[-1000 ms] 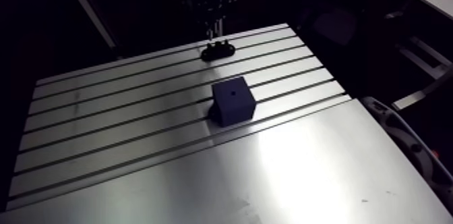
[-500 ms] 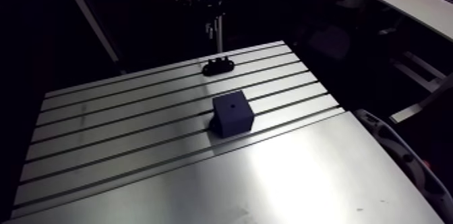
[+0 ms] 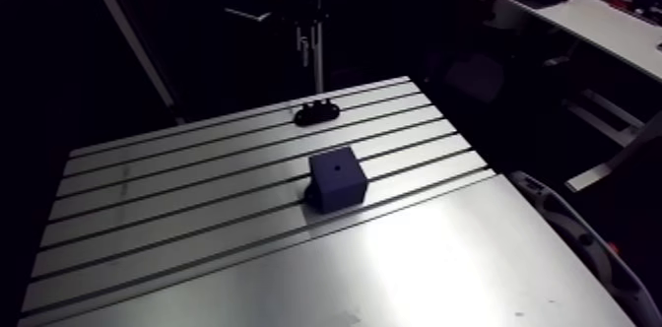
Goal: Pick up the M10 bolt and insert it into the hole until fully seated.
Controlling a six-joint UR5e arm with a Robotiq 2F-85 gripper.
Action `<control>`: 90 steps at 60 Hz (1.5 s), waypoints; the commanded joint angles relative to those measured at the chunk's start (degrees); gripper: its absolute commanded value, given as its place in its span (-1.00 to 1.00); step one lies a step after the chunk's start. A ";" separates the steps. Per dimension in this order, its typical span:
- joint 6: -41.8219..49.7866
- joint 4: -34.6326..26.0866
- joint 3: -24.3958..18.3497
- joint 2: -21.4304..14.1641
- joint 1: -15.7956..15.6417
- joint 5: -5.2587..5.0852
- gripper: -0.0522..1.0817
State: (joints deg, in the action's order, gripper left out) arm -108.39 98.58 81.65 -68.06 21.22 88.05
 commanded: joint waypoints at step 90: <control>-2.15 -1.08 18.32 -9.15 2.87 4.63 0.99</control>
State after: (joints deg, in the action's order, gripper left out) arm -110.08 97.39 99.17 -77.22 24.05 92.67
